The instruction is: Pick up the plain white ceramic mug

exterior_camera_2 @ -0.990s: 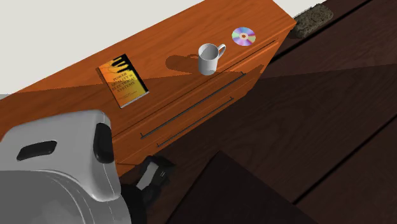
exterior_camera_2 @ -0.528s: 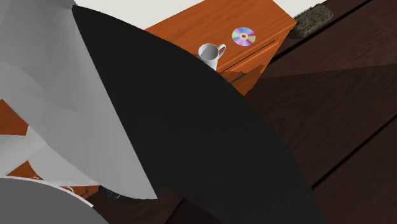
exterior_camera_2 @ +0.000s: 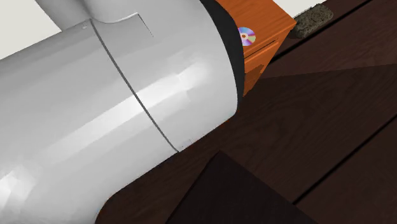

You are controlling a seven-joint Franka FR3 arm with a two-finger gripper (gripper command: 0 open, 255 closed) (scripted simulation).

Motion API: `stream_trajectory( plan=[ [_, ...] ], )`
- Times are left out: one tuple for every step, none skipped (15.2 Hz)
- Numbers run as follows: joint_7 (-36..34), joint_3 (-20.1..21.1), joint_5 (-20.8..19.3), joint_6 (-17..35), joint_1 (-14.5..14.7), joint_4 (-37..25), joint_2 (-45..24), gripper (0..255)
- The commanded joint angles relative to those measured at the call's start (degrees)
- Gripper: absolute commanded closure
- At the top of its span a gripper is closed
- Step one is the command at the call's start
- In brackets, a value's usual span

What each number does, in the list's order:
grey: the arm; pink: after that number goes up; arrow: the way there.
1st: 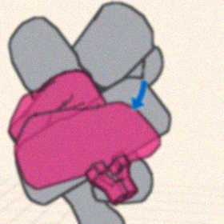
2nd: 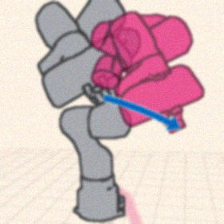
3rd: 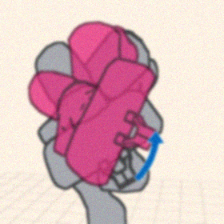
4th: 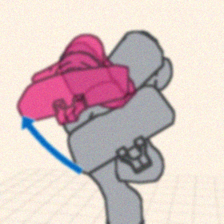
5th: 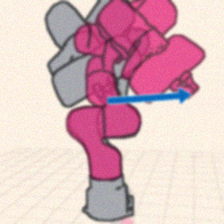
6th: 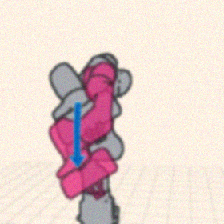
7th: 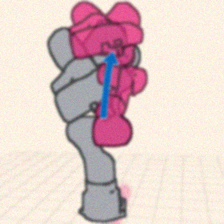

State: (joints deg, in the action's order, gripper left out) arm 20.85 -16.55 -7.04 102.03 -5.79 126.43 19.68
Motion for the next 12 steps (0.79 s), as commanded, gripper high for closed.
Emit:
stream_trajectory(
  plan=[
    [2.0,-1.8,0.1,1.8,-0.5,-2.3,-4.3,0],
    [2.8,-2.5,0.3,2.5,-0.8,-3.5,-6.2,0],
    [3.7,-3.3,0.5,3.1,-1.1,-4.6,-8.2,0],
    [4.6,-4.0,0.8,3.8,-1.4,-5.9,-10.2,0],
    [5.6,-4.6,1.2,4.3,-1.7,-7.2,-12.3,0],
    [6.5,-5.3,1.6,4.9,-2.0,-8.5,-14.3,0],
    [7.4,-5.9,2.1,5.3,-2.4,-10.0,-16.4,0],
    [8.4,-6.4,2.7,5.8,-2.8,-11.5,-18.6,0],
    [9.3,-6.9,3.3,6.1,-3.2,-13.1,-20.7,0],
    [10.3,-7.4,4.0,6.4,-3.7,-14.7,-22.9,0],
    [11.3,-7.8,4.7,6.7,-4.3,-16.4,-25.1,0],
    [12.2,-8.2,5.5,6.8,-4.9,-18.2,-27.4,0]
  ],
)
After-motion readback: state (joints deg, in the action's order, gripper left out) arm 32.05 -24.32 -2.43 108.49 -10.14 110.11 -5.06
